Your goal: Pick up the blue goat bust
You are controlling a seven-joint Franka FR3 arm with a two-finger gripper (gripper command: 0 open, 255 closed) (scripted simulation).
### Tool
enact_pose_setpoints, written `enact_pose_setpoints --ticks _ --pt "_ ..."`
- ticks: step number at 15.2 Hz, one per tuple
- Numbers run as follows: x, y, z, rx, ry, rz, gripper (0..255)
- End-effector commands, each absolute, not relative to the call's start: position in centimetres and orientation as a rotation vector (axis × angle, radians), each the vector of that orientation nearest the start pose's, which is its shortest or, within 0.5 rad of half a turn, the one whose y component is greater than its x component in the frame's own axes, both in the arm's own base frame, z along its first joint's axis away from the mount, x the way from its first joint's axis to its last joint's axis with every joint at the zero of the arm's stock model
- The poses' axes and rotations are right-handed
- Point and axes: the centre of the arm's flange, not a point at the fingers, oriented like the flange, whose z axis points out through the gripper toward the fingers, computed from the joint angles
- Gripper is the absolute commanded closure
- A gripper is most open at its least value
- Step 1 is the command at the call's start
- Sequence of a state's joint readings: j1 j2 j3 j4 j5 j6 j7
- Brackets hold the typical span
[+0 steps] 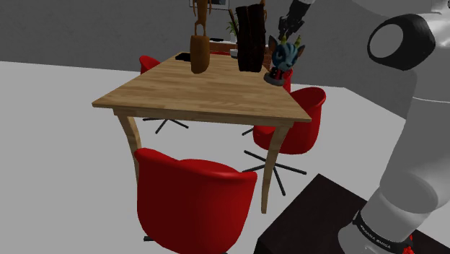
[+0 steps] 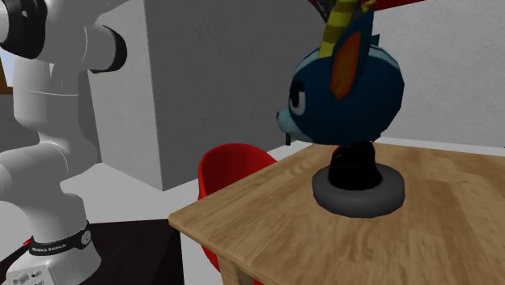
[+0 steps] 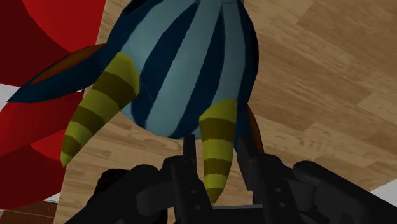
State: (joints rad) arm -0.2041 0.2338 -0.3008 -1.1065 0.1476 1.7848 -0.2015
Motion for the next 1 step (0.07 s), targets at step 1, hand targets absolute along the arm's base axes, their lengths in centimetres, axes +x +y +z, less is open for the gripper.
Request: enact_pose_setpoints --ticks 1 --pt "57.22 -26.31 74.13 -3.107 0.434 -0.729 255"
